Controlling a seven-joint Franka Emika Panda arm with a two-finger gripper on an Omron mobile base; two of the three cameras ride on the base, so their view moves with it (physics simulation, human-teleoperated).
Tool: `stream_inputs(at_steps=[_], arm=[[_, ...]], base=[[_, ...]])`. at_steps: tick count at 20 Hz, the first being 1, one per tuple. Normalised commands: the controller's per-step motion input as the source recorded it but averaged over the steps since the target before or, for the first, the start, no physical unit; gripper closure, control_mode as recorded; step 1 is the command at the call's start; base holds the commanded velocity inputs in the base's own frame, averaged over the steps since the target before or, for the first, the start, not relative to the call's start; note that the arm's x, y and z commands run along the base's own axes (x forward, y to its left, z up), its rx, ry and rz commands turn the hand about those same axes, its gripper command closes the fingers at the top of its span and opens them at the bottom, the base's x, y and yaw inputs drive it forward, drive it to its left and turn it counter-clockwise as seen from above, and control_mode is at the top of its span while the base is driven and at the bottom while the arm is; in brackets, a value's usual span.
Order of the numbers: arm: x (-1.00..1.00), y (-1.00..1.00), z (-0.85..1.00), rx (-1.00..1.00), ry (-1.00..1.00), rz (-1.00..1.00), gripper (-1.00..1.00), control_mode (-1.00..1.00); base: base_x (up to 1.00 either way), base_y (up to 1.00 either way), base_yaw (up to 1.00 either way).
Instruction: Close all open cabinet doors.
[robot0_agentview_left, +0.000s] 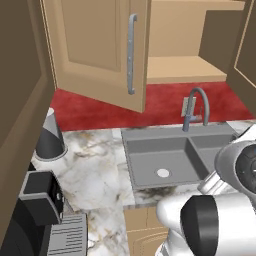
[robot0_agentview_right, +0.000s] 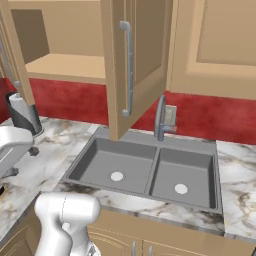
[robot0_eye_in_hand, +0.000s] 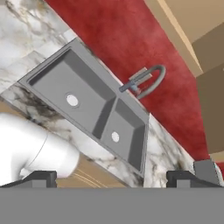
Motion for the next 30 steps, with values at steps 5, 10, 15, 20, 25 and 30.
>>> stream_inputs(at_steps=[5, 10, 15, 20, 25, 30], arm=[[-0.47, -0.21, 0.0, -0.02, -0.29, 0.0, -1.0, -1.0], [-0.2, -0.49, 0.0, -0.02, -0.27, 0.03, -1.0, -1.0], [-0.1, -0.9, 0.0, 0.13, -0.1, 0.01, -1.0, -1.0], [0.0, -0.97, -0.06, 0.36, 0.09, 0.0, -1.0, -1.0], [0.03, -0.93, -0.01, 0.27, 0.03, 0.0, -1.0, -1.0], [0.52, -0.79, 0.0, 0.15, 0.0, 0.02, -1.0, -1.0]], base=[[0.0, 0.0, 0.0], [0.0, 0.0, 0.0], [0.0, 0.0, 0.0], [0.0, 0.0, 0.0], [0.0, 0.0, 0.0], [0.0, 0.0, 0.0]])
